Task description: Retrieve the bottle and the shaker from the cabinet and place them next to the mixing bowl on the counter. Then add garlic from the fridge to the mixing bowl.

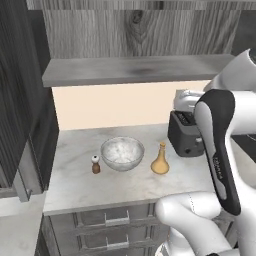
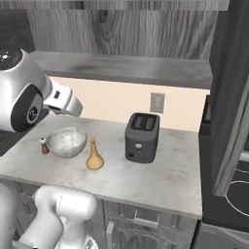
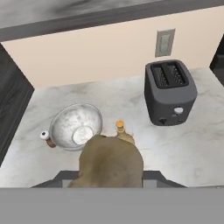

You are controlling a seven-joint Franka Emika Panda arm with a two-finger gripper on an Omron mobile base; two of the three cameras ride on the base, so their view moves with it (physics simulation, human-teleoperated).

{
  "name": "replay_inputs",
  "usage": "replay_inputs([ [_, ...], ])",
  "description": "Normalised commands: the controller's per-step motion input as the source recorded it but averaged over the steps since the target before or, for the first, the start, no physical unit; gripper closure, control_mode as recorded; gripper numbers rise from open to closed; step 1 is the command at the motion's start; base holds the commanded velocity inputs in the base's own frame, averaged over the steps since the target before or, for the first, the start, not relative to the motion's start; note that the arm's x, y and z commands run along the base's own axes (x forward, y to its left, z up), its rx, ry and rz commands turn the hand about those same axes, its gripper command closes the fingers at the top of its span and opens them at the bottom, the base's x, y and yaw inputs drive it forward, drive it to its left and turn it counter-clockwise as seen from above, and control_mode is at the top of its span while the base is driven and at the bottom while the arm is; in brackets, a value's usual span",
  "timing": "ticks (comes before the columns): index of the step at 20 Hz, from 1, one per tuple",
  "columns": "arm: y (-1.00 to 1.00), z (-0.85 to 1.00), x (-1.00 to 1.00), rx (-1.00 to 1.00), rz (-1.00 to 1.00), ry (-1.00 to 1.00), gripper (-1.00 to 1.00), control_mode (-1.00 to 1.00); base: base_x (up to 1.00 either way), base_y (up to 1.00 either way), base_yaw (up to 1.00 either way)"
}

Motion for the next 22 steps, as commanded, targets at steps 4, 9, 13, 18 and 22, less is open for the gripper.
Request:
replay_inputs([
  [4,0.46,-0.34,-0.14,0.00,0.00,0.02,1.00,-1.00,0.00,0.00,0.00],
  [9,0.52,-0.30,-0.01,0.00,0.00,0.08,1.00,-1.00,0.00,0.00,0.00],
  [13,0.46,-0.24,0.28,0.00,0.03,0.17,1.00,-1.00,0.00,0.00,0.00],
  [18,0.44,-0.22,0.53,-0.08,0.06,0.29,1.00,-1.00,0.00,0.00,0.00],
  [22,0.11,-0.43,0.49,-0.09,0.00,0.09,1.00,-1.00,0.00,0.00,0.00],
])
